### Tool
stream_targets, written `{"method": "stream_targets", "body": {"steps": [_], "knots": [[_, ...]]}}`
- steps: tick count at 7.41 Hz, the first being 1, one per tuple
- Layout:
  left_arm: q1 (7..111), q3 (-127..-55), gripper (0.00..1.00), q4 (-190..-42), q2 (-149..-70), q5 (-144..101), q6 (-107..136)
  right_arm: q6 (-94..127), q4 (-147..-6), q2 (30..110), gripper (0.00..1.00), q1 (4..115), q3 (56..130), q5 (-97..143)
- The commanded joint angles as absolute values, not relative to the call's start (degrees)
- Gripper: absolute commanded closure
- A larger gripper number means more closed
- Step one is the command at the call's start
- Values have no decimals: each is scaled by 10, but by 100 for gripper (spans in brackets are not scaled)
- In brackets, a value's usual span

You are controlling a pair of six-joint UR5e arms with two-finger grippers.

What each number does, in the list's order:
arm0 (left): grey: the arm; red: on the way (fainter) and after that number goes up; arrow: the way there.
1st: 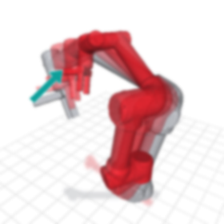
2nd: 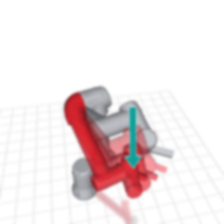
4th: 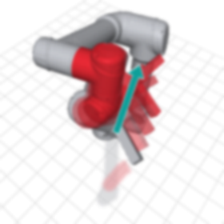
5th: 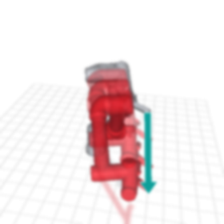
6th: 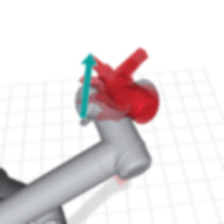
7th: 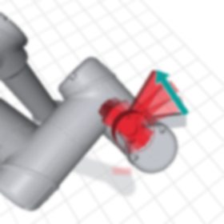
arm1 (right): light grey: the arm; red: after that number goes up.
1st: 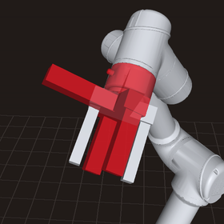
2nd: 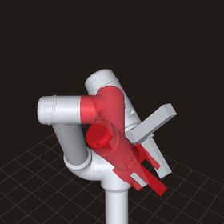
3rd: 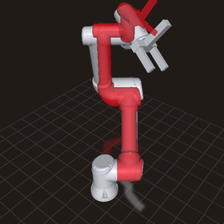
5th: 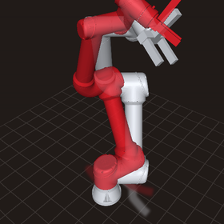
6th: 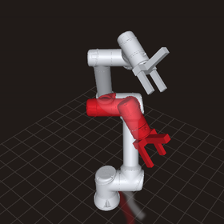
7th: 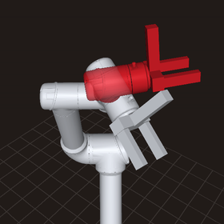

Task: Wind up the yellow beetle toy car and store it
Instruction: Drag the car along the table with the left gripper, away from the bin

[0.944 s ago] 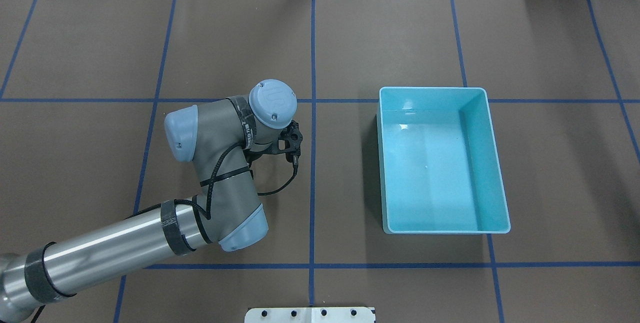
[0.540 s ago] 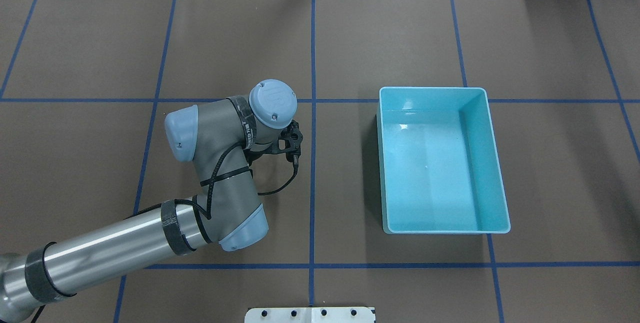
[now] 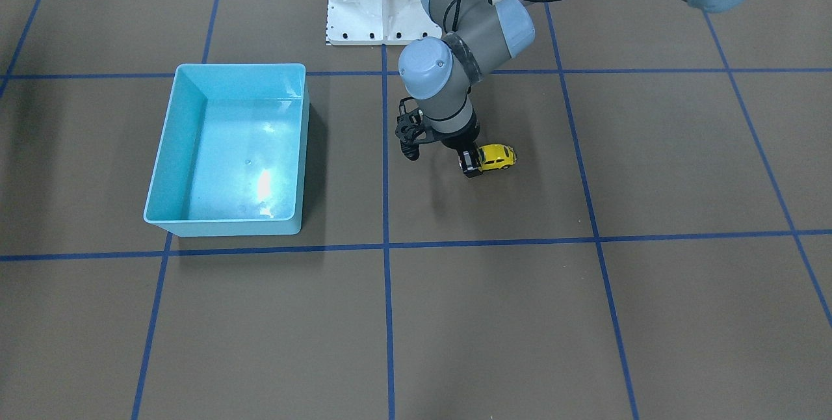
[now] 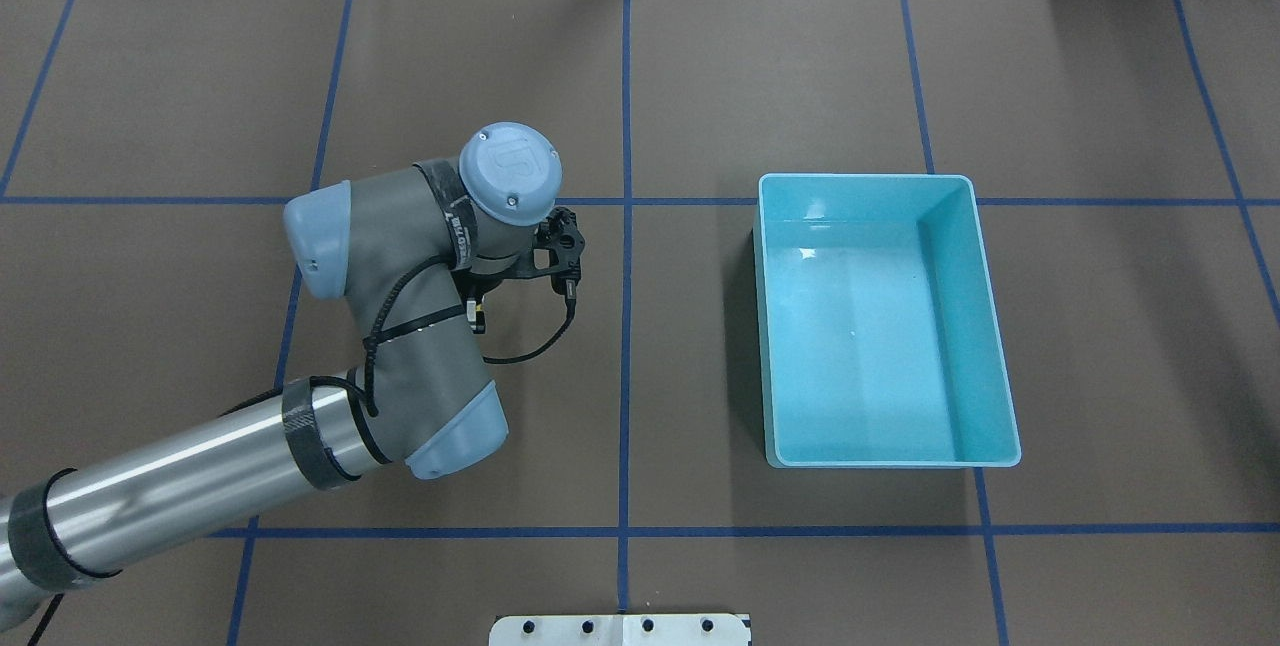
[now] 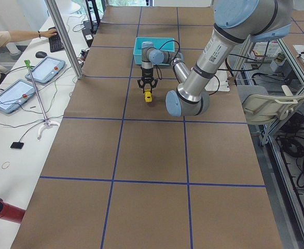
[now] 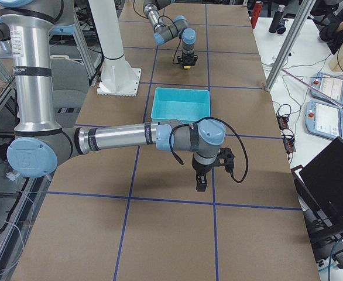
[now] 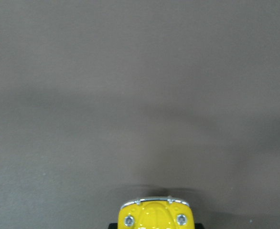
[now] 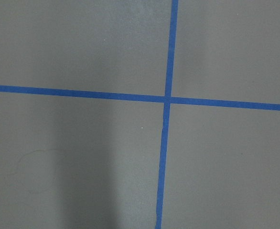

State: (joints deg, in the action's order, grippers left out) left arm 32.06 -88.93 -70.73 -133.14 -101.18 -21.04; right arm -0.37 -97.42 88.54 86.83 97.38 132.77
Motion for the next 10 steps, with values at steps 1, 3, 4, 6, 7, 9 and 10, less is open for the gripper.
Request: {"method": "stream_targets", "body": {"steps": [1,3,4,6,7,9,10], "knots": [[367,-950,100,-708,-1281,-1015,-214,-4,-974,885,0,868,974,1327],[396,-971,100,-711,-1255,-1019,-307,-6,-974,885,0,868,974,1327],[405,-972,100,-721,-1242,-1038,-340,-6,-974,885,0,868,972,1326],[421,-971,100,-765,-1222,-1076,-393,-7,-975,884,0,868,972,1326],[426,-971,100,-770,-1215,-1095,-419,-7,-974,885,0,868,972,1327],[429,-970,100,-830,-1201,-1106,-418,-5,-975,872,0,868,965,1324],[429,-969,100,-855,-1193,-1106,-417,-5,-975,872,0,868,965,1325]]}}
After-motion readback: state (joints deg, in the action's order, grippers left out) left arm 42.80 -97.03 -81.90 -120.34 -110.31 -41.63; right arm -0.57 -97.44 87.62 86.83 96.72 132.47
